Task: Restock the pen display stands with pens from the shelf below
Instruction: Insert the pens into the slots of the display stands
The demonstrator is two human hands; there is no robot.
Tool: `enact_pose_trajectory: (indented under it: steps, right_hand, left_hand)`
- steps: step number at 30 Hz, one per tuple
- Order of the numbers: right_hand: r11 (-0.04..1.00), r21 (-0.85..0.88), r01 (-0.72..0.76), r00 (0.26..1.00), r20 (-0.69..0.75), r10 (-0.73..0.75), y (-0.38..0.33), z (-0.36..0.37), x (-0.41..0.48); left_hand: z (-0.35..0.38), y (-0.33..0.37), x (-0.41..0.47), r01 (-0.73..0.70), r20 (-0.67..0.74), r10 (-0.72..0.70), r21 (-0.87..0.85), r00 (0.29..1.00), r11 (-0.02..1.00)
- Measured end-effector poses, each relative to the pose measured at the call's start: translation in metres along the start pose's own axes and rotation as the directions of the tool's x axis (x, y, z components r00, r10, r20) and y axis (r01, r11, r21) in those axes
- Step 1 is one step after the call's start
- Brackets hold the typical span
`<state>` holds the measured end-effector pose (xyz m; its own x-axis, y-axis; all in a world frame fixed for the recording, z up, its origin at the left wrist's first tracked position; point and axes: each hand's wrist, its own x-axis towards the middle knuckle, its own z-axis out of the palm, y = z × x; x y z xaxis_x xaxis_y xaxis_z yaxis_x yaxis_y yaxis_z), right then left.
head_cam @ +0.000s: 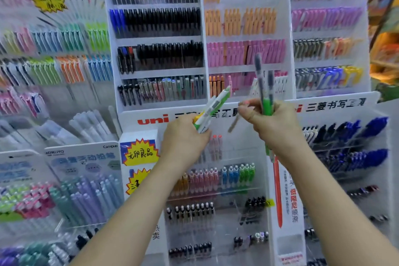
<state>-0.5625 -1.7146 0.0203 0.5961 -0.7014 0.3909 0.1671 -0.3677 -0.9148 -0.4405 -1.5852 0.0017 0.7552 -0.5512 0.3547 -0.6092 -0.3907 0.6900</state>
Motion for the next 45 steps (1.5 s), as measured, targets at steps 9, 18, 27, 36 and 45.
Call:
enact_pose_trajectory:
  steps: [9,18,27,36,45]
  right_hand:
    - [0.977,-0.13,-0.168,0.977,0.112,0.183,0.035,0.017,-0.002]
    - [0.941,-0.105,-0.321,0.935,0.122,0.332,0.044,0.026,-0.005]
    - [0.904,-0.051,-0.425,0.878,0.22,0.425,0.042,0.011,-0.001]
    - [0.822,0.241,-0.517,0.852,0.236,0.467,0.05,0.002,-0.007]
    - [0.632,0.526,-0.568,0.816,0.461,0.35,0.043,-0.009,-0.042]
  left_hand:
    - [0.005,-0.003,0.01,0.03,0.061,-0.022,-0.138,0.998,0.99]
    - [0.007,0.013,0.02,0.088,0.231,-0.027,-0.262,0.973,0.961]
    - [0.02,0.02,0.028,-0.003,0.215,0.0,0.011,0.977,1.0]
    - [0.032,0.029,0.035,-0.062,0.258,-0.011,0.273,0.966,0.96]
    - [0.018,0.037,-0.003,0.237,0.242,-0.105,-0.623,0.965,0.746]
